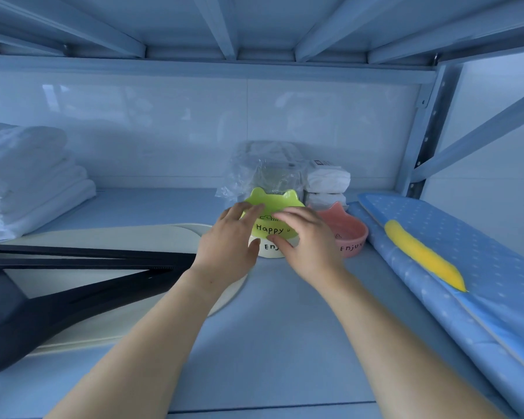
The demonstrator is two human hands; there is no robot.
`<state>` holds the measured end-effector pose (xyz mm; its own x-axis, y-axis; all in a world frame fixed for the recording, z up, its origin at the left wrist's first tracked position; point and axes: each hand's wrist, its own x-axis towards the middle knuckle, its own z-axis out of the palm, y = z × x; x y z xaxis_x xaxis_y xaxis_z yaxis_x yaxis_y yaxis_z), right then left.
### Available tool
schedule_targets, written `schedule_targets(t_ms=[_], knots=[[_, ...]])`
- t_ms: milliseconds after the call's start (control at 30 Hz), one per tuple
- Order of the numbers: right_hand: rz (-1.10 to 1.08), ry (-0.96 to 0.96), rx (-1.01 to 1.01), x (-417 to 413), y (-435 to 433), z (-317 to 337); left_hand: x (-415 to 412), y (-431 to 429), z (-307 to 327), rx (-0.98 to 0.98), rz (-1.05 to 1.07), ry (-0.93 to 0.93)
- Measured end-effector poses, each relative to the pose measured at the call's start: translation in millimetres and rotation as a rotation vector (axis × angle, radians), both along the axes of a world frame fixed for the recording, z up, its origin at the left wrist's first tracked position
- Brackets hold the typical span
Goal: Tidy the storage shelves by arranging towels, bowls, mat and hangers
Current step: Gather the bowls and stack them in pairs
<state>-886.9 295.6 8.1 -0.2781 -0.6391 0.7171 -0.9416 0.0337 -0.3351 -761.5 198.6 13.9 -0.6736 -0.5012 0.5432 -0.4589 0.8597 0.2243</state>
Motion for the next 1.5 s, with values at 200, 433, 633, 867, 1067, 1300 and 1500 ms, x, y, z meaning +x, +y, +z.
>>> schedule_targets(t_ms=[200, 433, 633, 867, 1067, 1300, 1500], knots=[[0.087, 0.055, 0.025, 25, -3, 18, 44, -6, 27, -0.026, 0.061, 0.018], [0.282, 0.067, 0.067, 81, -41, 32, 127, -28, 39, -0.033, 0.200, 0.017], [0.448, 0.100, 0.113, 160, -102, 39, 216, -66, 43, -0.018, 0.314, 0.025], [0.582, 0.072, 0.125, 270, -183, 53, 338, -132, 47, 0.044, 0.443, 0.039], [0.678, 0.052, 0.224, 366, -260, 57, 438, -196, 45, 0.052, 0.482, 0.023], [0.661, 0.166, 0.400, 448, -336, 52, 534, -285, 23, 0.122, 0.583, -0.015], [0.596, 0.198, 0.492, 496, -391, 34, 572, -349, -1, 0.135, 0.609, -0.168]])
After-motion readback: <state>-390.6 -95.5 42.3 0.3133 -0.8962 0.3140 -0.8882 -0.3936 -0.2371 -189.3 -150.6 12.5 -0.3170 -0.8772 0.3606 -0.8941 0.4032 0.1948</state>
